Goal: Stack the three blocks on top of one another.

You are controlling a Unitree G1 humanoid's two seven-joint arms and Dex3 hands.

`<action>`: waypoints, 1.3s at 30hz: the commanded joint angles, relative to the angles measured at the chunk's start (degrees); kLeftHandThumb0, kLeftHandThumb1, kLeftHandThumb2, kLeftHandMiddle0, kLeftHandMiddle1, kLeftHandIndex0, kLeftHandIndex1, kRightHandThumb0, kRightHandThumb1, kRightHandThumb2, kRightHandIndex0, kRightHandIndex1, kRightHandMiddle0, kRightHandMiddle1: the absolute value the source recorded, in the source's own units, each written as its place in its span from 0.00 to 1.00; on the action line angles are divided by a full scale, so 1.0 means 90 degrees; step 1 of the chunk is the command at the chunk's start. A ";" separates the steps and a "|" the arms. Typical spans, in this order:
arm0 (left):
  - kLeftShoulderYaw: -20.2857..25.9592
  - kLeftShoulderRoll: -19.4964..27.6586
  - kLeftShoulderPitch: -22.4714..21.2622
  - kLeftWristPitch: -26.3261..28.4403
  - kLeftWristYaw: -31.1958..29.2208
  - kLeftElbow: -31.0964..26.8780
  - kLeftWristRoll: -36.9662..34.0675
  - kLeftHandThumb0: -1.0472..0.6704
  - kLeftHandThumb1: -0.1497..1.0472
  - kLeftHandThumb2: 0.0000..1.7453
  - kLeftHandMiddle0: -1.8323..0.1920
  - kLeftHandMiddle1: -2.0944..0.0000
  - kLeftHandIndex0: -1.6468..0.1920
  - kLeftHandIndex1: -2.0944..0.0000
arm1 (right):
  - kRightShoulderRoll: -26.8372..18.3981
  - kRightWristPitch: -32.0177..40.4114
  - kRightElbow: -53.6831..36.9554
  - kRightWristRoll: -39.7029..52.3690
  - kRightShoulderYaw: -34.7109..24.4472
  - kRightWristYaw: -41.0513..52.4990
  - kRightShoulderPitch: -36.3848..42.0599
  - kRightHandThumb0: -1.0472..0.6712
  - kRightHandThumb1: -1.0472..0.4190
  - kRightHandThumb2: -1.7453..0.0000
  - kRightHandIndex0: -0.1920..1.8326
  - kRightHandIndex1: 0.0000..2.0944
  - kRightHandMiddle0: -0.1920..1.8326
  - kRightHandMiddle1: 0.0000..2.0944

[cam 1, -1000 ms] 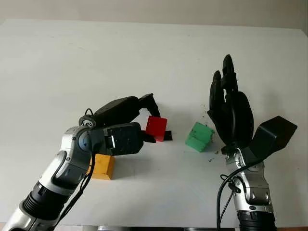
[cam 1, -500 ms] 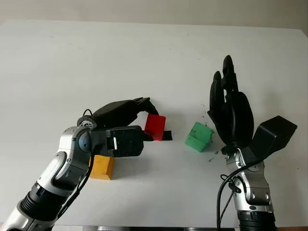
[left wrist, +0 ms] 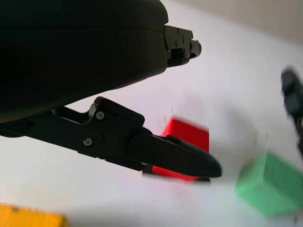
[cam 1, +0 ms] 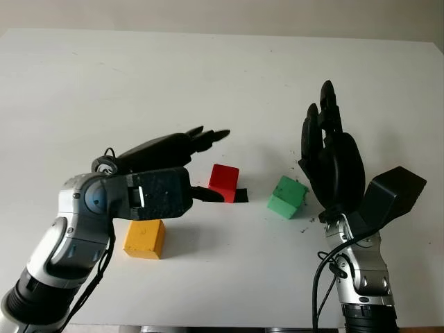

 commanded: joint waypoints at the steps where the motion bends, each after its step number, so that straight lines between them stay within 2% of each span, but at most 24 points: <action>1: 0.0429 0.0006 -0.0041 -0.0160 0.0253 -0.0113 -0.0213 0.14 1.00 0.21 0.97 0.97 0.96 0.98 | -0.0053 0.0023 -0.0156 0.0011 -0.0025 0.0010 0.0022 0.19 0.00 0.67 0.00 0.00 0.00 0.00; 4: 0.1191 -0.0037 -0.0133 -0.0625 0.0866 0.0162 -0.0670 0.17 1.00 0.25 0.96 0.97 0.95 0.97 | -0.0067 -0.0008 -0.0151 -0.0016 -0.0013 0.0018 0.0026 0.19 0.00 0.66 0.00 0.00 0.00 0.00; 6: 0.1598 0.0033 -0.0268 -0.0523 0.1090 0.0213 -0.0872 0.16 1.00 0.26 0.98 0.98 0.95 0.97 | -0.0066 -0.0030 -0.0125 -0.0028 -0.0012 0.0020 0.0021 0.18 0.00 0.66 0.00 0.00 0.00 0.00; 9: 0.2192 0.0270 -0.0324 -0.0481 0.1196 0.0191 -0.1221 0.16 1.00 0.19 0.90 0.96 0.84 0.94 | -0.0038 -0.0003 -0.0139 0.0014 -0.0018 0.0022 0.0030 0.18 0.00 0.67 0.00 0.00 0.00 0.00; 11: 0.2500 0.0739 -0.0175 -0.0488 0.0874 0.0104 -0.1435 0.17 1.00 0.15 0.84 0.96 0.71 0.90 | -0.0046 -0.0028 -0.0145 0.0021 -0.0015 0.0040 0.0040 0.18 0.00 0.67 0.00 0.00 0.00 0.00; 14: 0.2990 0.1327 0.0259 -0.0647 0.0219 -0.0018 -0.1959 0.16 1.00 0.08 0.81 0.97 0.61 0.92 | -0.0057 -0.0002 -0.0185 0.0017 -0.0025 0.0039 0.0056 0.18 0.00 0.67 0.00 0.00 0.00 0.00; 15: 0.3057 0.1406 0.0332 -0.0664 0.0146 -0.0039 -0.2071 0.16 1.00 0.06 0.81 0.97 0.60 0.93 | -0.0058 0.0008 -0.0195 0.0015 -0.0027 0.0036 0.0058 0.18 0.00 0.67 0.00 0.00 0.00 0.00; 19: 0.3660 0.2322 0.1281 -0.0848 -0.0943 -0.0425 -0.2454 0.17 0.95 0.03 0.83 0.98 0.61 0.96 | -0.0083 0.0161 -0.0299 -0.0004 -0.0049 -0.0010 0.0064 0.18 0.00 0.67 0.00 0.00 0.00 0.00; 21: 0.3774 0.2676 0.1585 -0.0692 -0.1203 -0.0716 -0.2382 0.14 0.93 0.02 0.85 0.98 0.63 0.97 | -0.0102 0.0165 -0.0296 0.0016 -0.0047 0.0028 0.0056 0.18 0.00 0.67 0.00 0.00 0.00 0.00; 26: 0.3935 0.2979 0.1895 -0.0608 -0.1511 -0.0896 -0.2686 0.16 0.82 0.01 0.88 0.99 0.65 0.98 | -0.0117 0.0181 -0.0309 0.0045 -0.0073 0.0074 0.0052 0.19 0.00 0.68 0.00 0.00 0.00 0.00; 29: 0.3948 0.3048 0.2066 -0.1057 -0.1634 -0.0844 -0.2803 0.12 0.85 0.03 0.90 0.99 0.68 0.98 | -0.0107 0.0222 -0.0351 0.0043 -0.0077 0.0059 0.0062 0.19 0.00 0.68 0.00 0.00 0.00 0.00; 34: 0.3688 0.3116 0.2329 -0.1043 -0.1543 -0.1325 -0.2554 0.10 0.86 0.03 0.94 0.99 0.77 0.99 | -0.0111 0.0166 -0.0334 0.0051 -0.0090 0.0076 0.0070 0.19 0.00 0.68 0.00 0.00 0.00 0.00; 39: 0.3452 0.2869 0.2678 -0.1241 -0.1237 -0.1608 -0.2291 0.08 0.86 0.03 0.96 0.98 0.81 0.99 | -0.0126 0.0100 -0.0335 0.0068 -0.0129 0.0120 0.0088 0.21 0.00 0.67 0.00 0.00 0.00 0.00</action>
